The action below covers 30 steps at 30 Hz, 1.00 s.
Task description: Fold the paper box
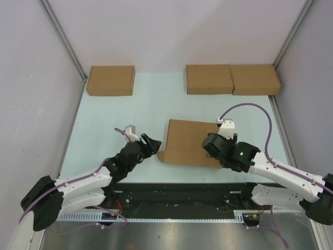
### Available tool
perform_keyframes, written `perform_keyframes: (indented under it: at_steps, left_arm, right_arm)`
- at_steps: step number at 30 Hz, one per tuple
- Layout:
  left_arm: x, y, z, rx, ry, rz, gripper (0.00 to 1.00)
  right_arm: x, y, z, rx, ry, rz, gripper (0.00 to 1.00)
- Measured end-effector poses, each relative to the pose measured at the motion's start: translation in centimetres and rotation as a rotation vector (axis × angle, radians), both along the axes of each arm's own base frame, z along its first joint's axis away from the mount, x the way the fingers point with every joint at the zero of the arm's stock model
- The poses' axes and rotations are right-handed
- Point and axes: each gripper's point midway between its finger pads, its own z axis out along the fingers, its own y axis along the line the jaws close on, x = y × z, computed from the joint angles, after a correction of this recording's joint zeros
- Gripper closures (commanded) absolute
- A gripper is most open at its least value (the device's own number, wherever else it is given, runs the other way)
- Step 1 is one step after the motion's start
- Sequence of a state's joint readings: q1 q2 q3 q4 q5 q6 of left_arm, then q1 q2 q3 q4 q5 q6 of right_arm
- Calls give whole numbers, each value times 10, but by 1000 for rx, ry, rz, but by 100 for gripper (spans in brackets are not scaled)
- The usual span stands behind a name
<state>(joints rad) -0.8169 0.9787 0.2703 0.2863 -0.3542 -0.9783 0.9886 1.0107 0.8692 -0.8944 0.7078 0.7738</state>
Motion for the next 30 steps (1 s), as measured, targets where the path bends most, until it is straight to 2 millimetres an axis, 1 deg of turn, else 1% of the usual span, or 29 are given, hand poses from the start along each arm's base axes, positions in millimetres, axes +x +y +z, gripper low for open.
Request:
perform_keyframes:
  at_steps: [3,5,6,8,11,12,16,19,24,27,30]
  left_arm:
    - [1,0,18,-23,-58,-11,30]
    - [2,-2,24,-27,-81,-18,30]
    - [3,-2,23,-23,-84,-23,30]
    - [2,-5,16,-4,-71,-43,29]
    - [2,-7,-5,56,-24,-61,28]
    - [2,-10,-16,87,1,-74,28]
    - [4,-17,-31,123,43,-97,27]
    - [8,-27,-35,125,57,-115,27]
    - [16,-40,-35,109,63,-139,27]
    - [29,-45,-30,90,64,-137,27]
    - [47,-42,-23,72,58,-106,28]
  right_arm:
    - [-16,1,1,45,24,5,32]
    - [-22,-2,-4,54,54,-21,32]
    - [-24,-3,-8,51,72,-37,31]
    - [-27,-4,-18,27,108,-65,30]
    - [-28,-6,-35,-18,149,-96,28]
    - [-27,-7,-40,-24,159,-106,28]
    - [-16,-18,-58,-44,196,-172,28]
    - [-6,-21,-72,-51,224,-197,28]
    - [15,-16,-78,-6,238,-178,29]
    - [29,-12,-79,44,239,-166,29]
    - [47,-7,-80,87,244,-157,29]
